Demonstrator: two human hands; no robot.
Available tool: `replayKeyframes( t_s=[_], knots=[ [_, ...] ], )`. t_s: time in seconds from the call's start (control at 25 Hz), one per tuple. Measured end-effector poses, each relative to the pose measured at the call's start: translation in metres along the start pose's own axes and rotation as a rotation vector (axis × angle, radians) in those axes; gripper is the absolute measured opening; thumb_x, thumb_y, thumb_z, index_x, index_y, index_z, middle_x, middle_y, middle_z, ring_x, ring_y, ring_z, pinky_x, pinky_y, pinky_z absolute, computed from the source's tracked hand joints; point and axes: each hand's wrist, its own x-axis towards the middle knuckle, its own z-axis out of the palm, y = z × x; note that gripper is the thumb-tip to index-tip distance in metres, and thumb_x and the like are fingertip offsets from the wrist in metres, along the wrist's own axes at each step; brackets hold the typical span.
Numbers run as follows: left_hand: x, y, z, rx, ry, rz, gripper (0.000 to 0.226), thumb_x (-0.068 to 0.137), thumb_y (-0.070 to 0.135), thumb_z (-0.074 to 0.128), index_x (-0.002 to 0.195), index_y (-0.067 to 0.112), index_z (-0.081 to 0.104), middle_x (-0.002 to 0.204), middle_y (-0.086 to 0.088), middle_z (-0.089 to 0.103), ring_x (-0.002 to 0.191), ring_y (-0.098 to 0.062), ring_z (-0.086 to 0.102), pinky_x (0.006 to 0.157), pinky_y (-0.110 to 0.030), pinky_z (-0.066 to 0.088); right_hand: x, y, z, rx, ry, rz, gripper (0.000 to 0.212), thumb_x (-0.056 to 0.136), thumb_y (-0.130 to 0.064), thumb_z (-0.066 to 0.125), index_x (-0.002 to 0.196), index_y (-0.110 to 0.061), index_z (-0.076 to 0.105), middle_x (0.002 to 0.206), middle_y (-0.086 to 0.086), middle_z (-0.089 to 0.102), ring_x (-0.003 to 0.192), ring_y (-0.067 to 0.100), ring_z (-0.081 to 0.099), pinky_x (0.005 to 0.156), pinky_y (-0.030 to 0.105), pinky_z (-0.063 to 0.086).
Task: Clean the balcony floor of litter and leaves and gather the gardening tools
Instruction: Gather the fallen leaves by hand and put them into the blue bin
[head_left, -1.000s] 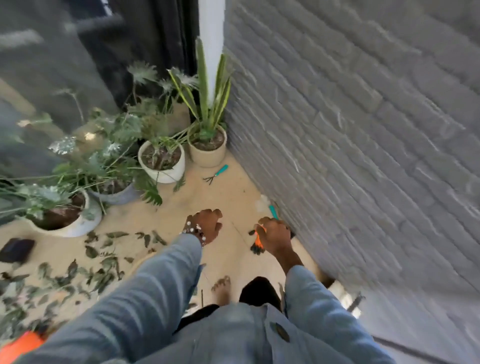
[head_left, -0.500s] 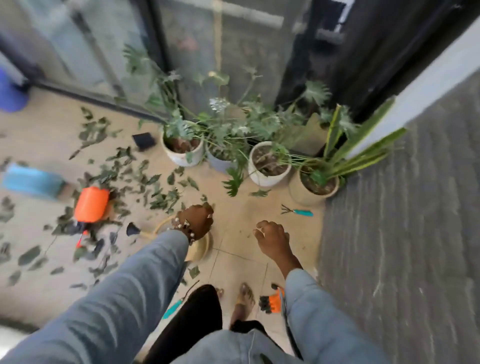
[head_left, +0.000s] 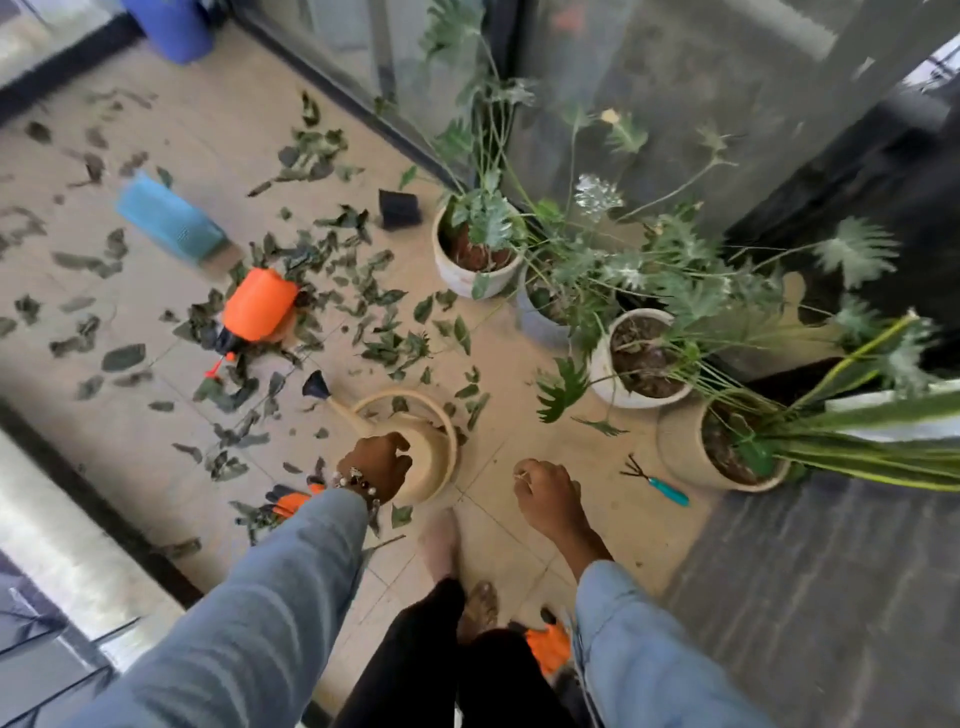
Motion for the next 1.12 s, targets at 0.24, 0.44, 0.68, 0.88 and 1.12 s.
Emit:
replayKeyframes(
  t_s=[0.24,0.44,0.68,0.88,1.12],
  knots=[
    [0.082,-0.007,0.045,-0.22,0.003,-0.129,0.029,0.094,0.028,0.056,0.12,0.018,0.064,0.11,-0.012,0.07,0.109,-0.032,0.059,0.085,-0.03,0.044,0.11,0.01,0.037,0.055,-0.061,-0.047,0.026,0.093,-0.015,0.048,0.114,-0.009,0.063,0.114,0.012,0.064,0.11,0.031,0.054,0.091,0.038,0.047],
    [0.199,-0.028,0.115,-0.401,0.07,-0.254,0.02,0.093,0.021,0.056,0.109,0.016,0.067,0.097,-0.01,0.073,0.097,-0.03,0.066,0.088,-0.033,0.049,0.242,0.04,0.122,0.105,-0.159,-0.058,0.021,0.091,-0.011,0.052,0.107,-0.004,0.065,0.107,0.011,0.067,0.105,0.028,0.061,0.085,0.027,0.046],
    [0.342,-0.059,0.205,-0.65,0.26,-0.333,0.019,0.093,0.011,0.052,0.1,0.011,0.069,0.085,-0.006,0.072,0.081,-0.026,0.07,0.081,-0.041,0.056,0.394,0.093,0.239,-0.063,-0.229,-0.14,0.03,0.088,-0.004,0.054,0.117,-0.003,0.06,0.118,0.015,0.062,0.109,0.028,0.057,0.093,0.032,0.045],
    [0.404,-0.077,0.229,-0.724,0.364,-0.315,0.021,0.096,0.008,0.048,0.105,0.011,0.068,0.09,-0.006,0.071,0.069,-0.016,0.066,0.074,-0.031,0.057,0.459,0.098,0.314,-0.432,-0.285,-0.52,0.048,0.093,-0.008,0.051,0.14,-0.009,0.042,0.145,0.015,0.033,0.129,0.029,0.038,0.108,0.036,0.035],
    [0.422,-0.097,0.234,-0.9,0.385,-0.363,0.019,0.097,0.007,0.048,0.095,0.015,0.065,0.079,-0.003,0.067,0.065,-0.016,0.066,0.074,-0.037,0.057,0.481,0.118,0.336,-0.858,-0.196,-0.835,0.034,0.089,-0.009,0.058,0.122,-0.002,0.059,0.137,0.018,0.044,0.123,0.031,0.043,0.099,0.034,0.043]
  ],
)
